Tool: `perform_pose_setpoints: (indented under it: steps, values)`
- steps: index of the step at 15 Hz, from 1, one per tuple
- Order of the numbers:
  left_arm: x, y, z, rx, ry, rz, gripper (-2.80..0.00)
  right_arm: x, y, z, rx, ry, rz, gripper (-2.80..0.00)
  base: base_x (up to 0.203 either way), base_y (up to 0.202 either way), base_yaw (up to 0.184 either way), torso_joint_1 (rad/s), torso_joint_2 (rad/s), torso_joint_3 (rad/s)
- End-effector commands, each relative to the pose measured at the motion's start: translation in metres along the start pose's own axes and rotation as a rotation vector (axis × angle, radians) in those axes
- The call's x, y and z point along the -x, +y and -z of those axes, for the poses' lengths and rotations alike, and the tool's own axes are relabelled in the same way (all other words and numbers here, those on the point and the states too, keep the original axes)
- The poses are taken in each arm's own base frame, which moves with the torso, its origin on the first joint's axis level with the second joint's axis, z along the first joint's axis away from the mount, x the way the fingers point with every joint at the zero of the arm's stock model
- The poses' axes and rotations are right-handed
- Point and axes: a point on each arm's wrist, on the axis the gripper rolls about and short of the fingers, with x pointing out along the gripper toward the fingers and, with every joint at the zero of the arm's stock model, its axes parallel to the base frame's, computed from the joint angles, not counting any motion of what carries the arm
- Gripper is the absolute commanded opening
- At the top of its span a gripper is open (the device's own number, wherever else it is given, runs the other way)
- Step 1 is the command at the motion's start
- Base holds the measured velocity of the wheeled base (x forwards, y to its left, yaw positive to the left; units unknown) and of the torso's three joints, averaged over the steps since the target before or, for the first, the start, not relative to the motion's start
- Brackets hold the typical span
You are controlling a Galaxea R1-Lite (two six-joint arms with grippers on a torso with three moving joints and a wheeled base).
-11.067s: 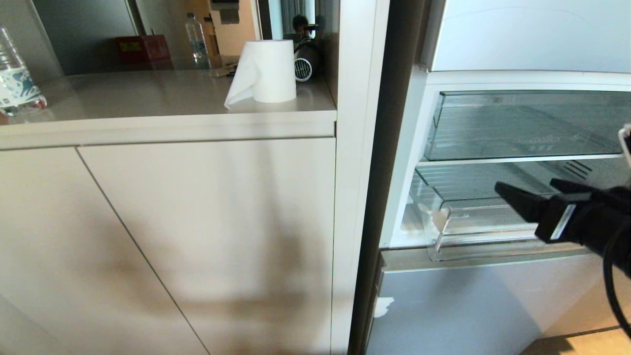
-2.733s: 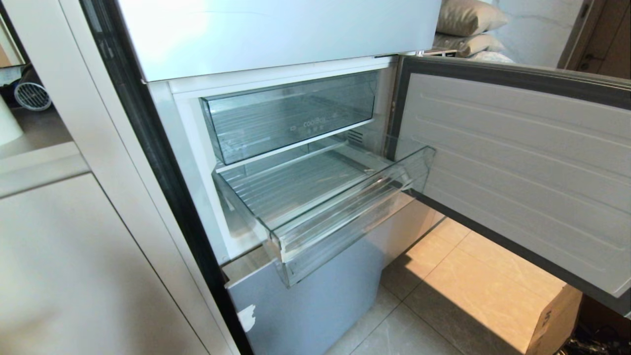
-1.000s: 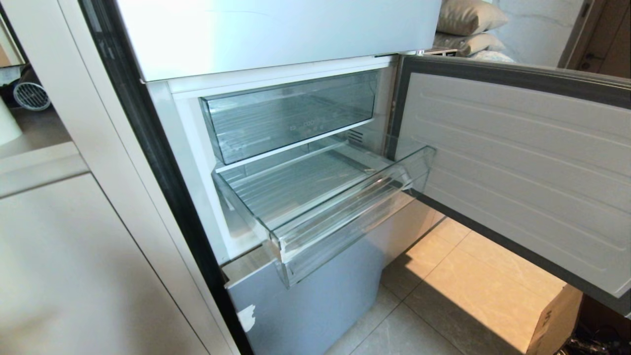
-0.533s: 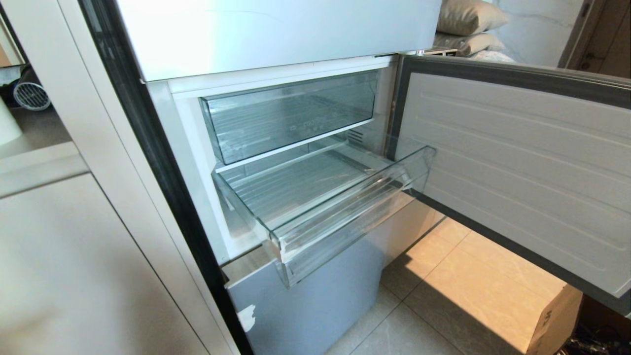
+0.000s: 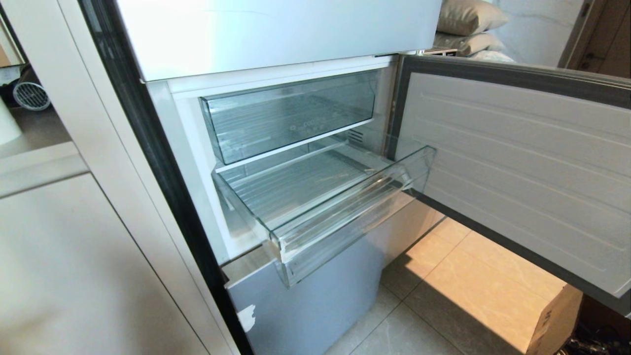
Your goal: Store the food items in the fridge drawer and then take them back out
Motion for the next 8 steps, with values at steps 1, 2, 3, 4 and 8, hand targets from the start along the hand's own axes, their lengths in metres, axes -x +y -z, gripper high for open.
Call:
perform_pose_setpoints:
  steps: [1, 2, 3, 4, 8]
  values:
    - [0.0, 0.0, 0.0, 0.0, 0.0, 0.0, -2.8, 0.002, 0.001, -0.005, 0.004, -0.017, -0.002, -2.8, 0.0, 0.0, 0.0, 0.0, 0.0, 0.0]
    - [0.0, 0.0, 0.0, 0.0, -0.002, 0.0, -2.8, 0.006, 0.002, -0.01, 0.004, -0.031, -0.002, -2.8, 0.0, 0.0, 0.0, 0.0, 0.0, 0.0]
    - [0.0, 0.0, 0.0, 0.0, -0.001, 0.0, -2.8, 0.014, 0.003, -0.019, 0.006, -0.059, 0.0, -2.8, 0.0, 0.0, 0.0, 0.0, 0.0, 0.0]
    - [0.0, 0.0, 0.0, 0.0, -0.002, 0.0, -2.8, 0.024, 0.004, -0.029, 0.009, -0.089, 0.005, -2.8, 0.0, 0.0, 0.0, 0.0, 0.0, 0.0]
    - [0.0, 0.0, 0.0, 0.0, -0.002, 0.0, -2.8, 0.096, 0.01, -0.076, 0.022, -0.26, 0.136, -2.8, 0.0, 0.0, 0.0, 0.0, 0.0, 0.0]
